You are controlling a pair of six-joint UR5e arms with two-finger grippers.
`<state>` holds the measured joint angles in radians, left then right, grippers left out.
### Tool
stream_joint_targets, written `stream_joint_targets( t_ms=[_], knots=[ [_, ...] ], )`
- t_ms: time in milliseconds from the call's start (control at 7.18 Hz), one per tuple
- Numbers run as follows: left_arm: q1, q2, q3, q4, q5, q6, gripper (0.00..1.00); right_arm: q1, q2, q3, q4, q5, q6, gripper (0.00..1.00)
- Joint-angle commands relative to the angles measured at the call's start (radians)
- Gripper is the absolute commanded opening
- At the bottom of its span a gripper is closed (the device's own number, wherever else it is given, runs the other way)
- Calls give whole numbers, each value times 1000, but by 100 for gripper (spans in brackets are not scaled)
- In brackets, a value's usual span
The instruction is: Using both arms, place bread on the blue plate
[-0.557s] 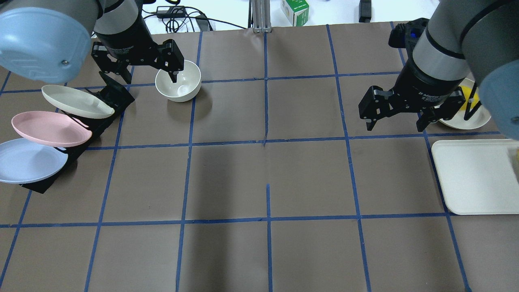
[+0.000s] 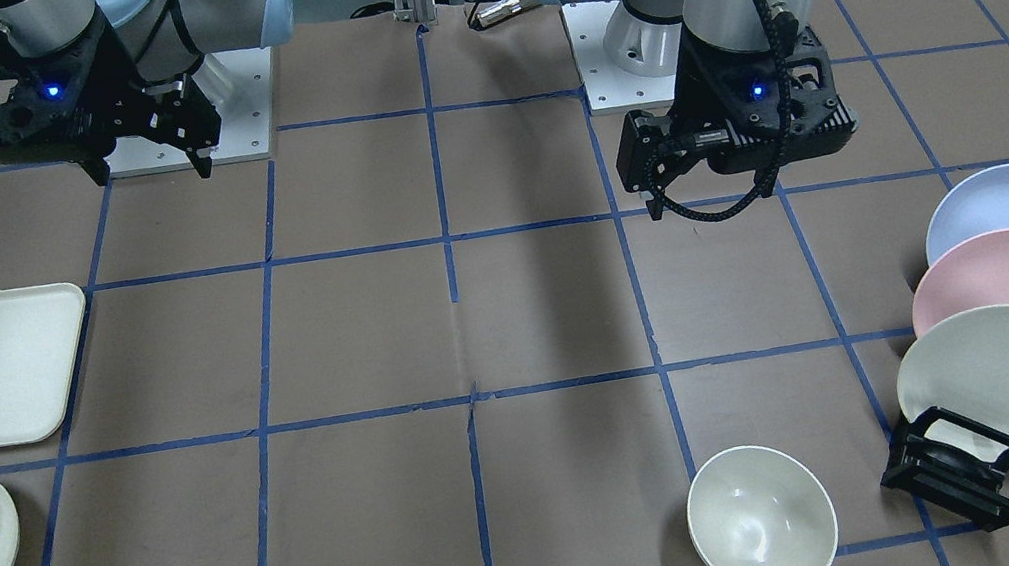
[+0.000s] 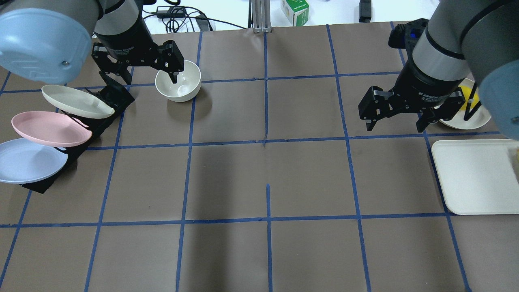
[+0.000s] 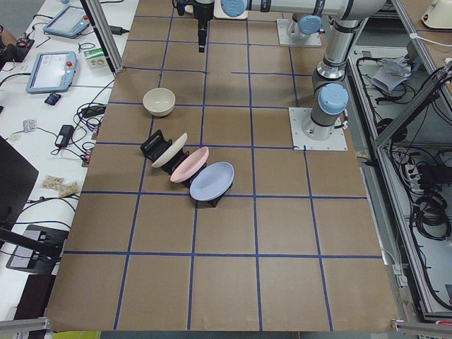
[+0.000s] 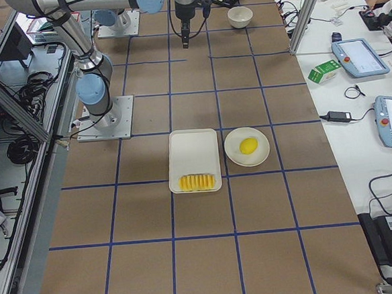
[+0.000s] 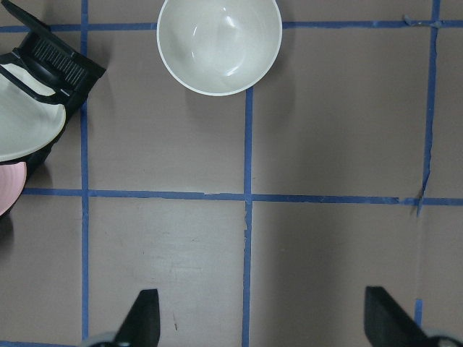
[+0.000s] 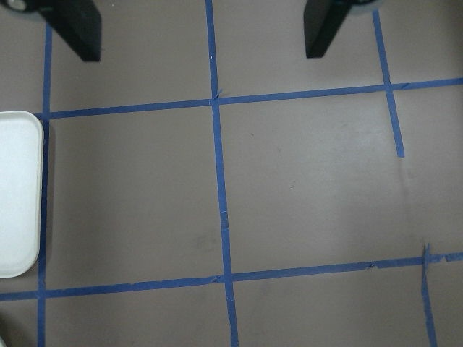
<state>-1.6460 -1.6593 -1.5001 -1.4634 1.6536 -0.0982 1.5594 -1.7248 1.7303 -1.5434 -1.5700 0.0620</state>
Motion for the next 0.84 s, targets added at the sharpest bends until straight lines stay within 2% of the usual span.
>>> stream_joint_targets(
  t_ms=[0, 418, 697],
  knots=[
    [0, 1, 0, 0, 0, 0, 100, -2, 2, 0, 0, -1, 1, 100],
    [0, 1, 0, 0, 0, 2, 100, -36, 33, 9, -3, -11, -25, 100],
    [0, 1, 0, 0, 0, 2, 100, -190, 48, 46, -1, -58, -74, 100]
  ],
)
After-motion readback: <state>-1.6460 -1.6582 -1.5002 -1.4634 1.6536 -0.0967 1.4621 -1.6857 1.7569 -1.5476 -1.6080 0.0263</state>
